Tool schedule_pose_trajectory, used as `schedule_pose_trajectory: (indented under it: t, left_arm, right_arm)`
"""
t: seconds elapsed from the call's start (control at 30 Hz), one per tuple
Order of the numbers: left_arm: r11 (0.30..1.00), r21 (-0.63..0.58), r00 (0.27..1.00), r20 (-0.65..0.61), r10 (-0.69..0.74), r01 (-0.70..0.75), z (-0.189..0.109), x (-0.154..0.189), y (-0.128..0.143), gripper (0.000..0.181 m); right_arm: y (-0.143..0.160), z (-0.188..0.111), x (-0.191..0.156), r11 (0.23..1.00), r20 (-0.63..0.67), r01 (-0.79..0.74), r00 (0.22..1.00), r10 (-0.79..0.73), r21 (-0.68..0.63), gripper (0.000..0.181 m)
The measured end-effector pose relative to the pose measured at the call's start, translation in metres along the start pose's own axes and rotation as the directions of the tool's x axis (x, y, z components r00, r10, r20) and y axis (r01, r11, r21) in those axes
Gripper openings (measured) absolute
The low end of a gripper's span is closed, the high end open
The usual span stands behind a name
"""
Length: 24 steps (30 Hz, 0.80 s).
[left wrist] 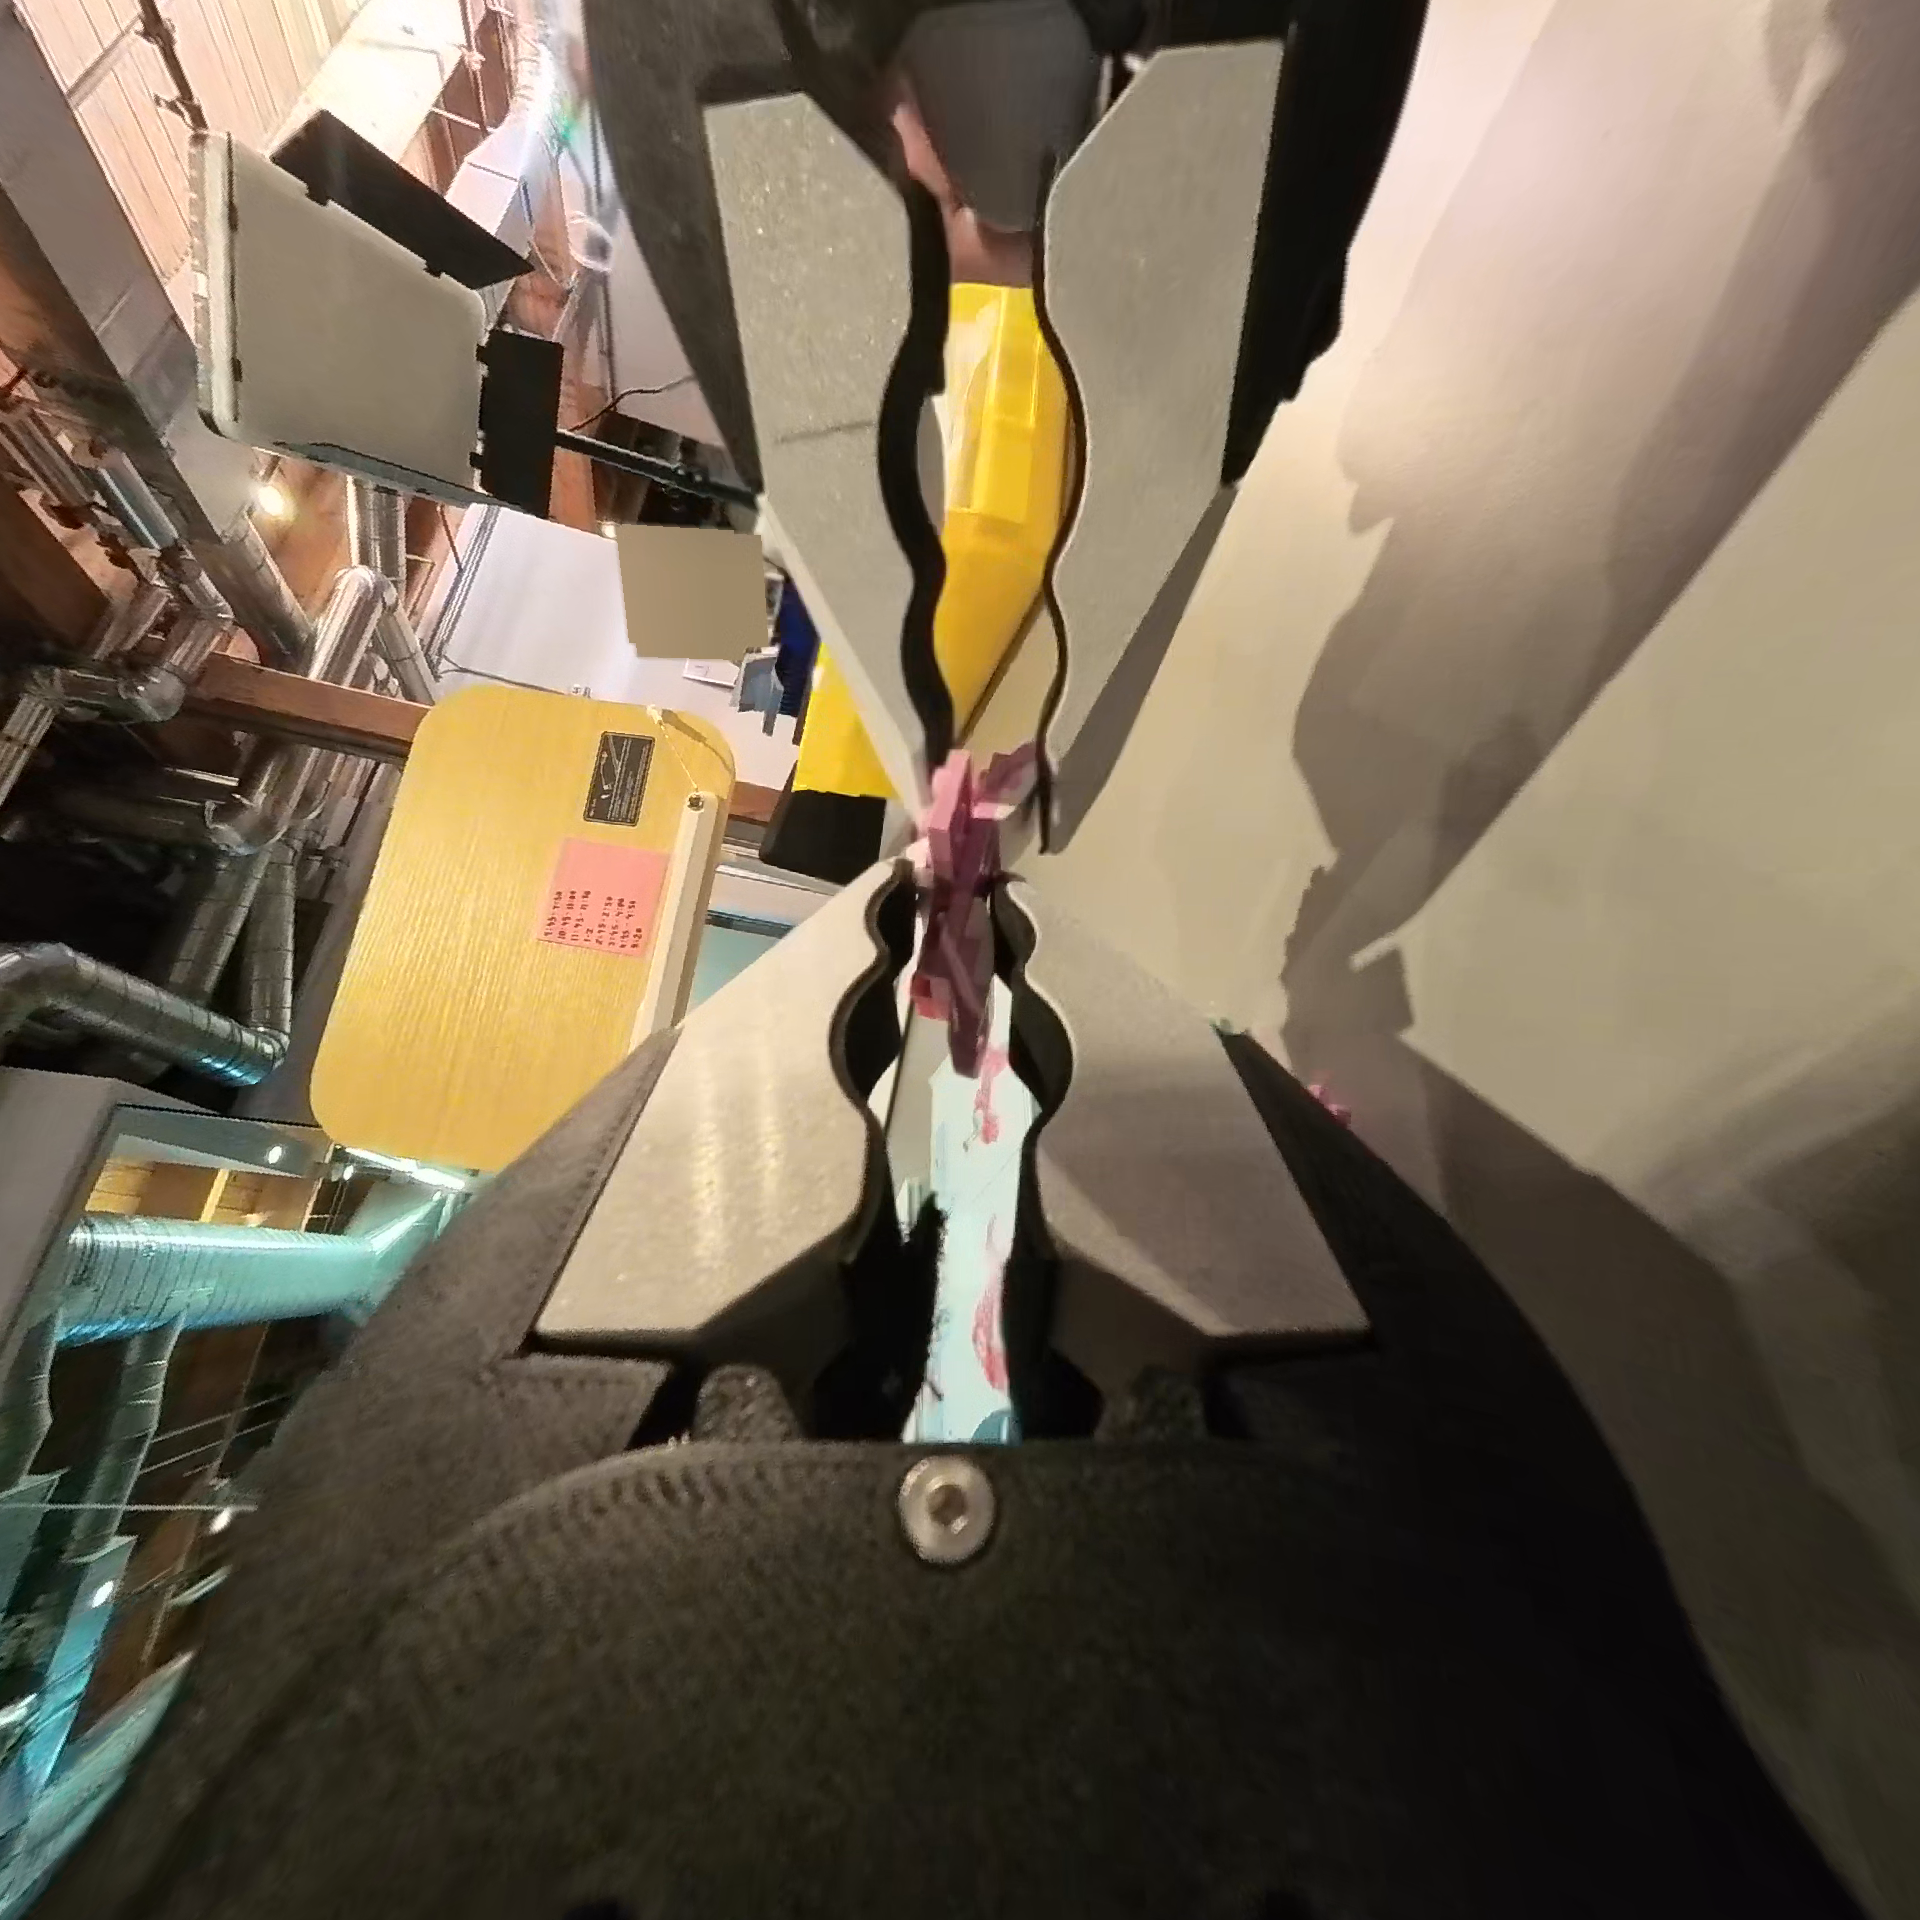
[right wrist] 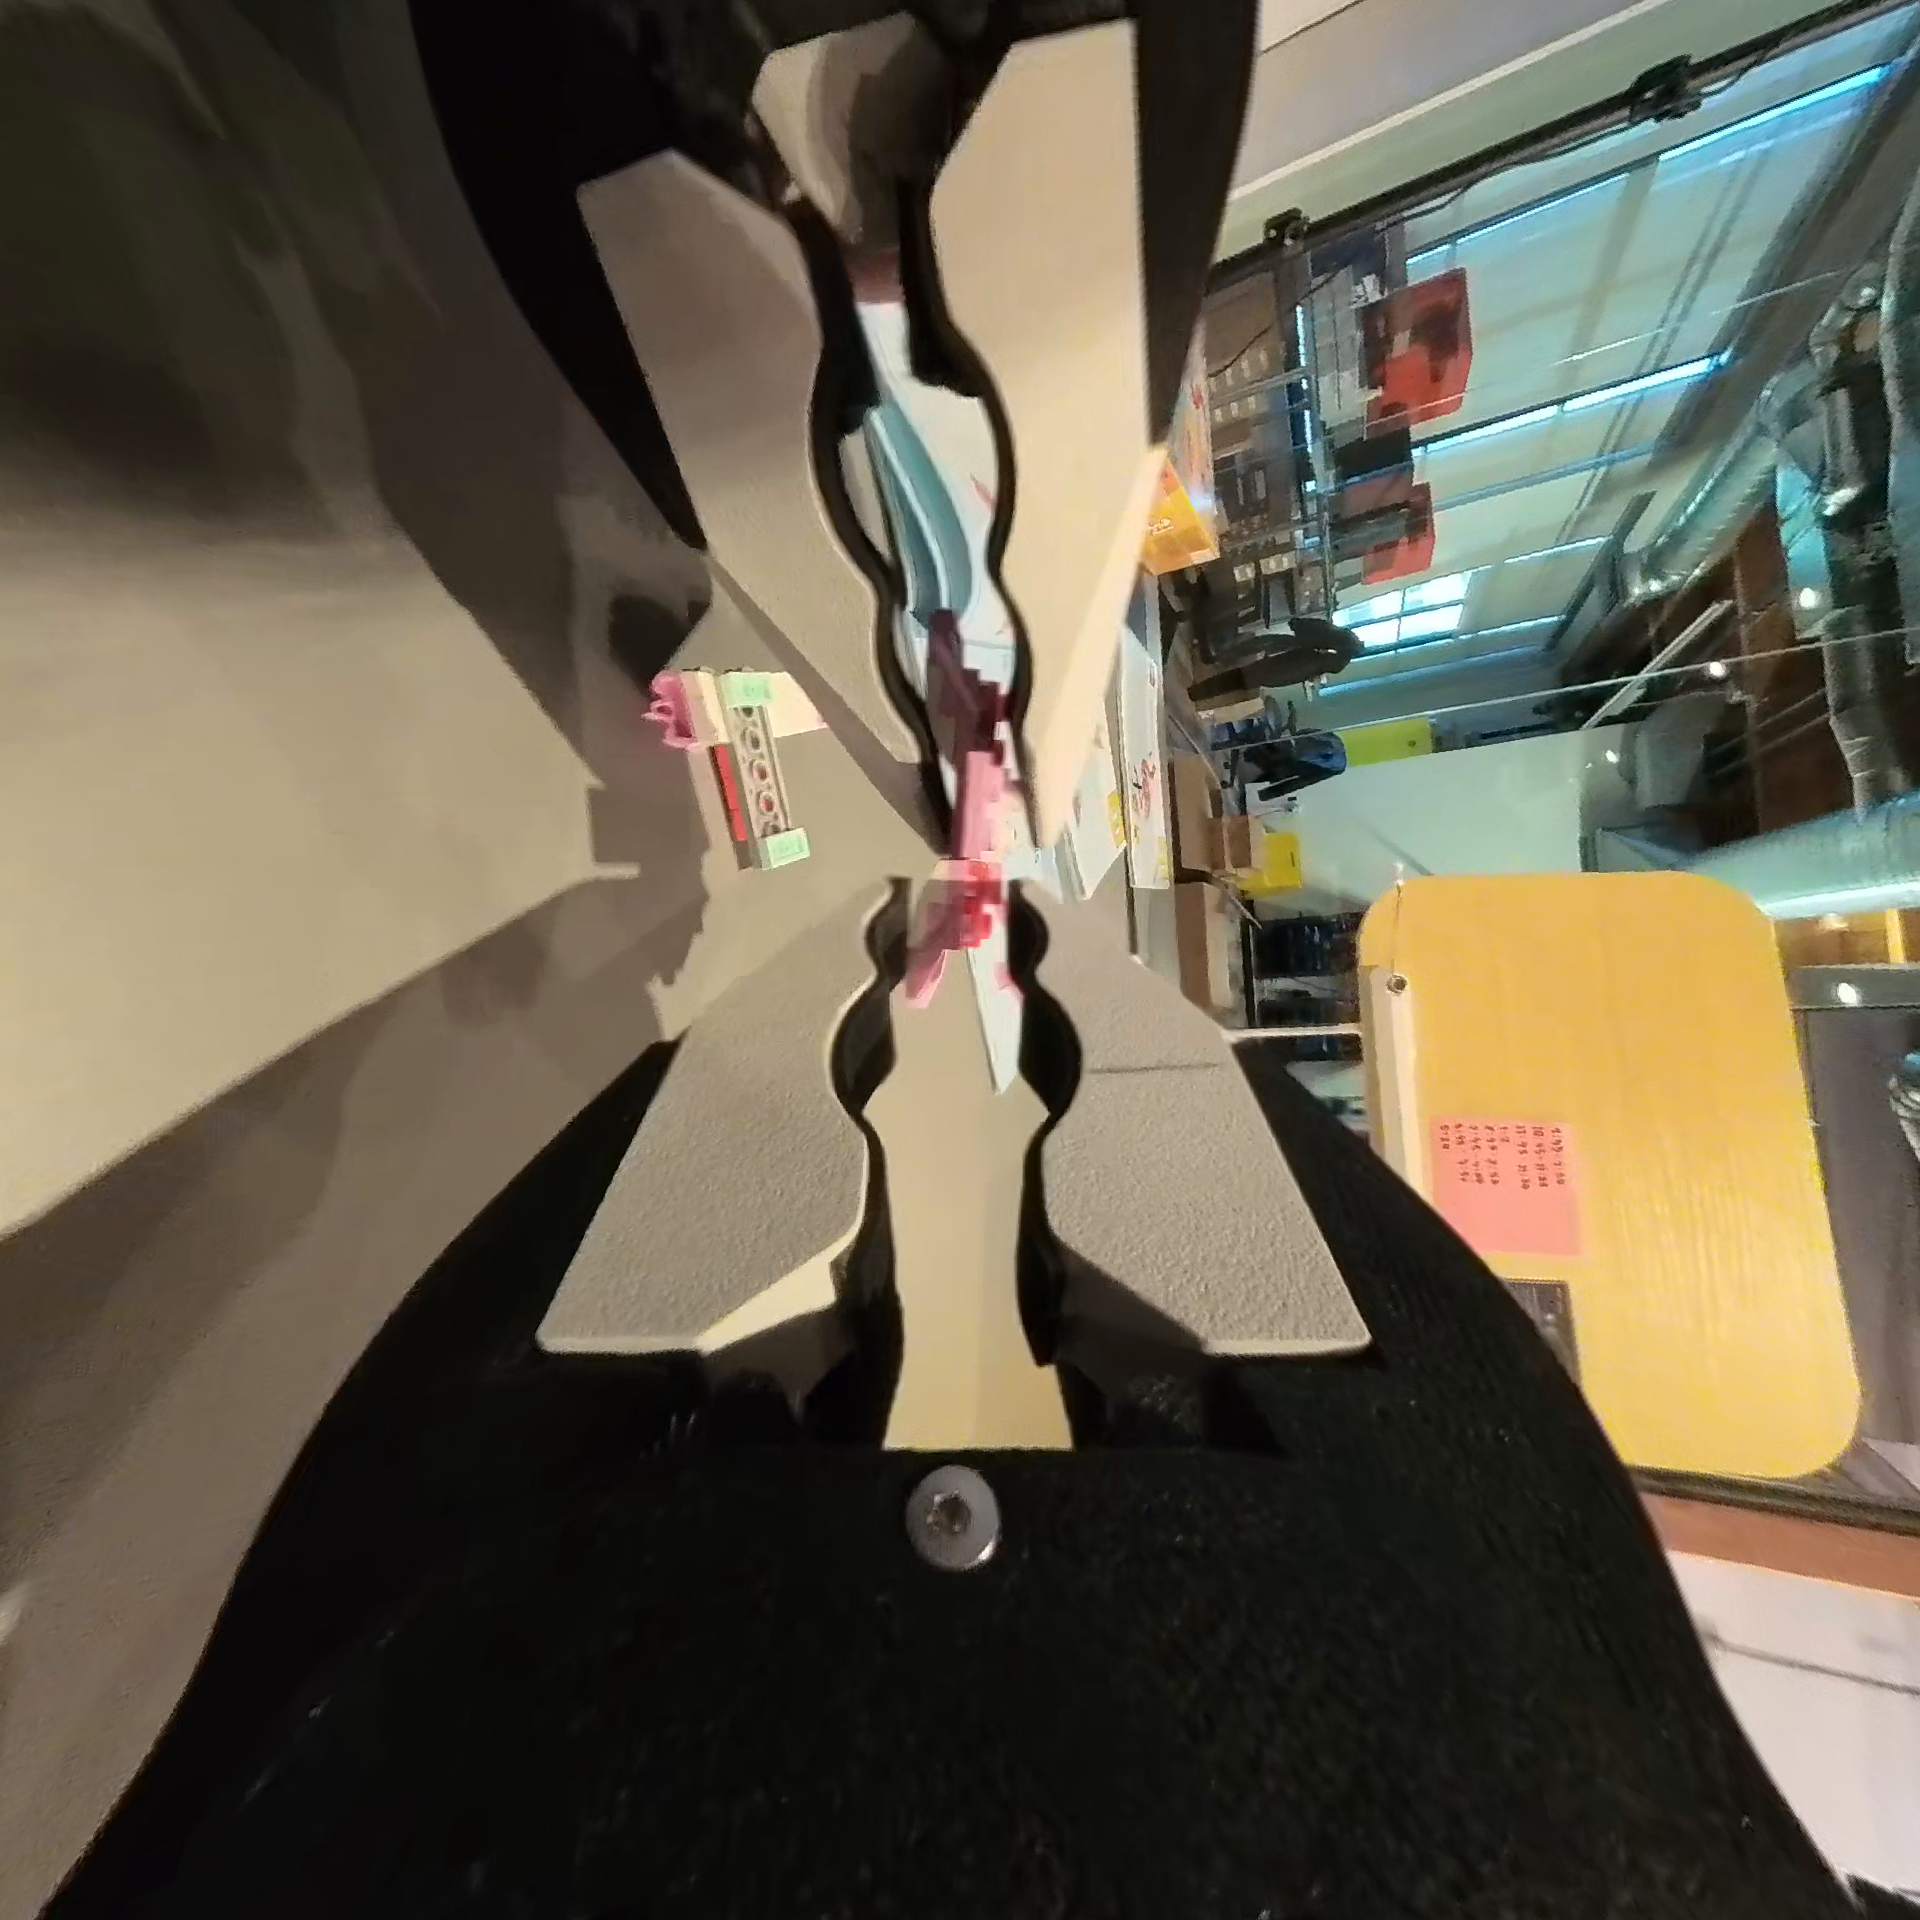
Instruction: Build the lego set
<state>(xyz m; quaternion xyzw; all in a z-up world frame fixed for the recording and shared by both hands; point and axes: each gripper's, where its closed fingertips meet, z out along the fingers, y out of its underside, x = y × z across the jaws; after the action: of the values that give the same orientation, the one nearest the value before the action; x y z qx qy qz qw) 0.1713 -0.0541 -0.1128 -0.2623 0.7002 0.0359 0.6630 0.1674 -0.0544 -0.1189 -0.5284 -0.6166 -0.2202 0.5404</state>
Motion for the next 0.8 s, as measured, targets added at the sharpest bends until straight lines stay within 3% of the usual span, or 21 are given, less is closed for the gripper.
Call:
schedule_pose_trajectory:
  t: [0.1,0.17,0.27,0.37,0.5,0.67,0.73,0.8]
  left_arm:
    - [0.993,0.068,0.995,-0.037,-0.093,0.095,-0.002,0.000,-0.009,0.015]
    - [0.945,0.131,0.949,-0.139,-0.282,0.300,-0.005,0.002,-0.018,0.023]
    - [0.775,0.148,0.780,-0.263,-0.568,0.615,-0.007,-0.010,-0.020,0.040]
    - [0.607,0.139,0.610,-0.368,-0.702,0.782,-0.010,-0.018,-0.018,0.035]
    - [0.494,0.116,0.490,-0.442,-0.751,0.861,-0.012,-0.020,-0.017,0.021]
    - [0.395,0.064,0.372,-0.504,-0.780,0.916,-0.011,-0.017,-0.017,0.036]
    - [0.360,0.059,0.335,-0.530,-0.779,0.931,-0.012,-0.018,-0.019,0.020]
    - [0.342,0.039,0.308,-0.539,-0.784,0.939,-0.011,-0.017,-0.017,0.016]
  right_arm:
    - [0.000,-0.004,0.002,1.000,-0.040,0.030,0.999,-0.030,0.005,0.014]
    - [0.002,-0.007,0.007,0.998,-0.094,0.068,0.993,-0.067,0.000,0.013]
    - [0.005,-0.013,0.015,0.995,-0.157,0.104,0.982,-0.104,-0.004,0.013]
    - [0.005,-0.017,0.021,0.991,-0.196,0.135,0.971,-0.134,-0.009,0.013]
    - [0.005,-0.020,0.027,0.988,-0.237,0.156,0.959,-0.155,-0.013,0.012]
    - [0.005,-0.024,0.033,0.987,-0.270,0.158,0.950,-0.157,-0.017,0.012]
    - [0.005,-0.024,0.034,0.988,-0.275,0.156,0.949,-0.155,-0.018,0.012]
    - [0.005,-0.024,0.034,0.989,-0.278,0.145,0.950,-0.143,-0.014,0.012]
